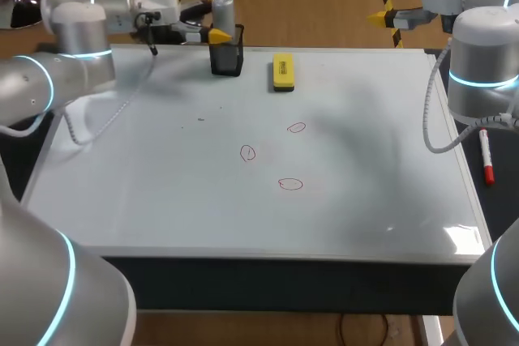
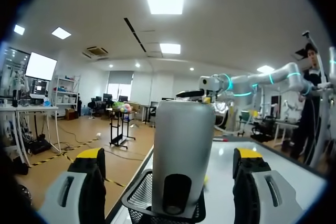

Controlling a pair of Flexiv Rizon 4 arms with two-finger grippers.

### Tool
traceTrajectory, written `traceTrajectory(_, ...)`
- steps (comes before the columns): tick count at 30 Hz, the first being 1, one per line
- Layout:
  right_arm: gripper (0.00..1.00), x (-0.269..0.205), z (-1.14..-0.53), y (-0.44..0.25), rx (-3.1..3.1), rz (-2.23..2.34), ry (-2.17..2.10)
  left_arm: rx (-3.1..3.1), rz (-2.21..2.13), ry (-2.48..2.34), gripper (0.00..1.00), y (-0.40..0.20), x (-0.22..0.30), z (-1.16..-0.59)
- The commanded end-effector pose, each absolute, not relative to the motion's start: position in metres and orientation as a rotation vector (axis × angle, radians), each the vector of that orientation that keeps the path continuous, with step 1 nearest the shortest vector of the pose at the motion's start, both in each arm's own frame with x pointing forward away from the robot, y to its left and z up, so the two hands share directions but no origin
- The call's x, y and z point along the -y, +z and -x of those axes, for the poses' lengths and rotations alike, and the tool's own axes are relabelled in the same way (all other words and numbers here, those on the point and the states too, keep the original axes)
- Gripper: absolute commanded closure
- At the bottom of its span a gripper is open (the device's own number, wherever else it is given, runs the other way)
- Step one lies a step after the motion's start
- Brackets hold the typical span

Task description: Pick up the inspection probe, press it on each red-marked spot on the whiteboard one by one, put down the probe, pick up the eraser, and wipe off all the red marks.

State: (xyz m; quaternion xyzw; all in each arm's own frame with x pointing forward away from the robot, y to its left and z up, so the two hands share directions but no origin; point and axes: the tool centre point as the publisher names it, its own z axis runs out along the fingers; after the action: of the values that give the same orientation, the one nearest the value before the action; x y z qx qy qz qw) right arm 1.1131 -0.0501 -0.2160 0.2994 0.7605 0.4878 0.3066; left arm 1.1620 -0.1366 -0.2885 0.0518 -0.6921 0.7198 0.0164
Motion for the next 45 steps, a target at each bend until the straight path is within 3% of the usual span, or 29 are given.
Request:
traceTrajectory(1,0.00,0.050,-1.113,-0.216,-2.012,-0.792,1.291,2.100,-0.068,2.209,0.00,-0.294,0.139,-1.170)
traceTrajectory(13,0.00,0.050,-1.113,-0.216,-2.012,-0.792,1.291,2.111,-0.074,2.197,0.01,-0.297,0.137,-1.171)
traceTrajectory(14,0.00,0.050,-1.113,-0.216,-2.012,-0.792,1.291,2.113,-0.075,2.196,0.15,-0.298,0.137,-1.171)
traceTrajectory(16,0.00,0.050,-1.113,-0.216,-2.012,-0.792,1.291,2.115,-0.076,2.198,0.51,-0.298,0.137,-1.171)
traceTrajectory(17,0.00,0.050,-1.113,-0.216,-2.012,-0.792,1.291,2.117,-0.076,2.197,0.55,-0.298,0.137,-1.171)
traceTrajectory(21,0.00,0.050,-1.113,-0.216,-2.012,-0.792,1.291,2.119,-0.073,2.191,0.55,-0.298,0.136,-1.171)
traceTrajectory(24,0.00,0.050,-1.113,-0.216,-2.012,-0.792,1.291,2.121,-0.073,2.187,0.60,-0.299,0.135,-1.171)
traceTrajectory(27,0.00,0.050,-1.113,-0.216,-2.012,-0.792,1.291,2.121,-0.072,2.185,0.79,-0.299,0.135,-1.171)
traceTrajectory(28,0.00,0.050,-1.113,-0.216,-2.012,-0.792,1.291,2.121,-0.071,2.186,0.82,-0.299,0.135,-1.171)
traceTrajectory(29,0.00,0.050,-1.113,-0.216,-2.012,-0.792,1.291,2.121,-0.071,2.186,0.99,-0.299,0.135,-1.171)
traceTrajectory(45,0.00,0.050,-1.113,-0.216,-2.012,-0.792,1.291,2.121,-0.021,2.257,1.00,-0.275,0.129,-1.160)
